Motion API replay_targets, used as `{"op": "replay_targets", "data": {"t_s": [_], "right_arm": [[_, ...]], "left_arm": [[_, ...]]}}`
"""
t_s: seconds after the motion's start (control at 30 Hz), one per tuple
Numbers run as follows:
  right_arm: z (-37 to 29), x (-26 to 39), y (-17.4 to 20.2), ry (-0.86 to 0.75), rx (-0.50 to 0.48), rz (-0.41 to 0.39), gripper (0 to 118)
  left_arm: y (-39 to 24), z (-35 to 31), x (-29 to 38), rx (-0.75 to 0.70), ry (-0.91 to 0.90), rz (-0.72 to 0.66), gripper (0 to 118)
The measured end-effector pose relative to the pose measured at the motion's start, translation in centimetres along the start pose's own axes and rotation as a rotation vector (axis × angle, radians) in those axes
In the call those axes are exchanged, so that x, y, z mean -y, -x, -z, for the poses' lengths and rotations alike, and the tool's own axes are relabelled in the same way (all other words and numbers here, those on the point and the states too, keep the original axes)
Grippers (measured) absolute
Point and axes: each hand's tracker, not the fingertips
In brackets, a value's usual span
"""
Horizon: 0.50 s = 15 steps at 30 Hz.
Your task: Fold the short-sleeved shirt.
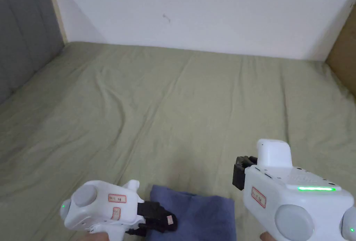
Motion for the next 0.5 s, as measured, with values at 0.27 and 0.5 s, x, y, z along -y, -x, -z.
{"op": "replay_targets", "data": {"t_s": [0.27, 0.5], "right_arm": [[-0.9, -0.8, 8.7, -0.264, 0.057, -0.113, 0], [0.4, -0.4, 12.7, -0.299, 0.041, -0.098, 0]], "left_arm": [[2.8, -9.7, -1.5, -0.315, -0.062, 0.084, 25], [5.7, -15.7, -3.0, -0.666, -0.062, 0.186, 25]]}}
